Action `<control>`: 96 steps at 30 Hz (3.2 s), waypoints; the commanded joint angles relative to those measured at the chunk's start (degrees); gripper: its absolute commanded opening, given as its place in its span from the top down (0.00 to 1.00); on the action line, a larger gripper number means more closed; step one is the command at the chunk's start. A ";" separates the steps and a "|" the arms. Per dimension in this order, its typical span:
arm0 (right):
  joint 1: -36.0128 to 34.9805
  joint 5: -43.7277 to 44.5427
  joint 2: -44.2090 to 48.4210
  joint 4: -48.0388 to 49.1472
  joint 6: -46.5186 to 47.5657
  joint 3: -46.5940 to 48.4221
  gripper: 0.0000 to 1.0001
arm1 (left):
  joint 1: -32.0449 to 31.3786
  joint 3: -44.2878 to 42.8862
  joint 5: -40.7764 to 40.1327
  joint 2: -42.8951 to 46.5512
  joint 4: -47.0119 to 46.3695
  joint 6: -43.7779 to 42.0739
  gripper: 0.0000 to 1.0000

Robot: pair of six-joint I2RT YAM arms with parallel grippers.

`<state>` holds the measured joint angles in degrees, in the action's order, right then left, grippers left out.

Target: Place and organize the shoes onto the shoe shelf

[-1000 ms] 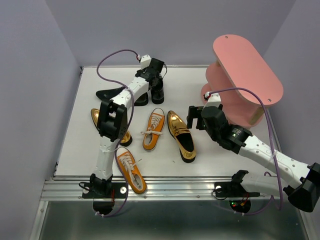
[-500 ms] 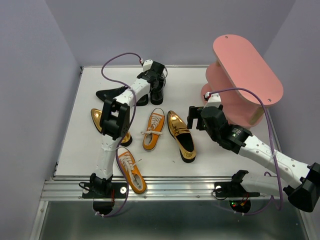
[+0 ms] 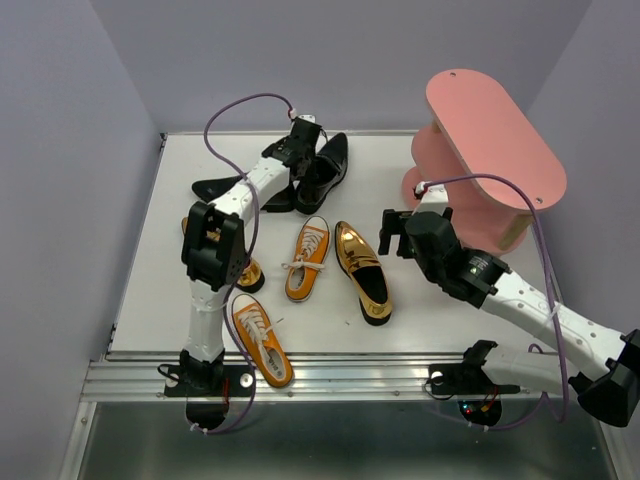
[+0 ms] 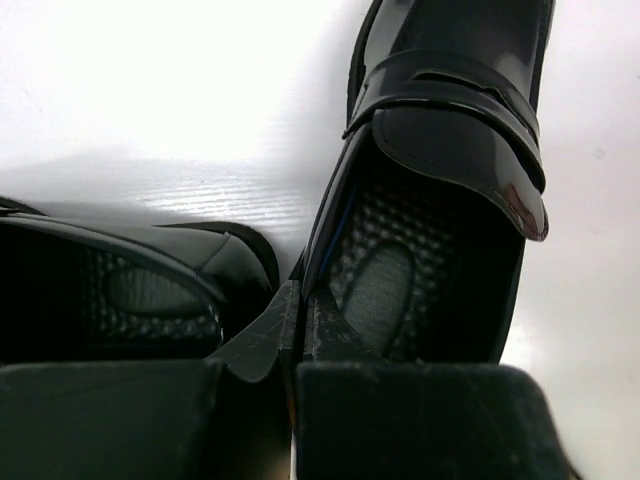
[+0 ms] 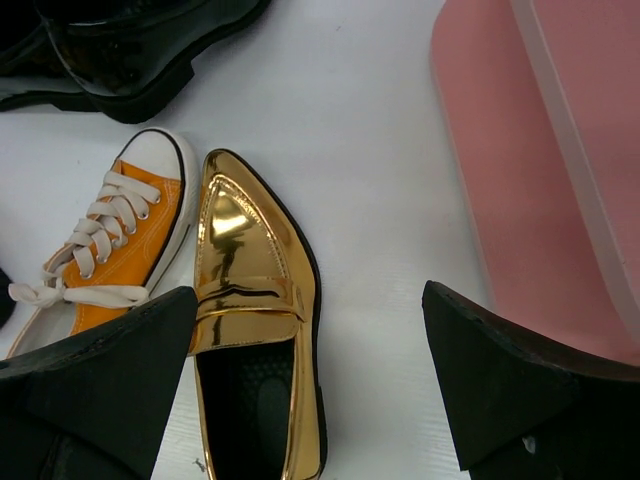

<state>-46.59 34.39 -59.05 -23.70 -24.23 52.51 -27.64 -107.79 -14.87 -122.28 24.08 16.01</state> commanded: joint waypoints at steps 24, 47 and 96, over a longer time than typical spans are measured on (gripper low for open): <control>-0.52 4.19 5.43 -0.90 3.49 8.84 0.00 | -9.09 5.22 16.02 20.24 3.17 -13.28 1.00; -0.52 4.46 6.31 -2.93 3.31 13.32 0.00 | -17.88 0.21 27.70 13.65 -2.72 -13.20 1.00; -0.52 3.31 8.86 -4.51 1.20 11.21 0.00 | -25.62 -11.13 30.52 -4.90 -18.53 -1.25 1.00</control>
<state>-46.61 37.28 -51.24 -28.75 -22.50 63.29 -52.84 -117.51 13.19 -130.15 16.29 12.03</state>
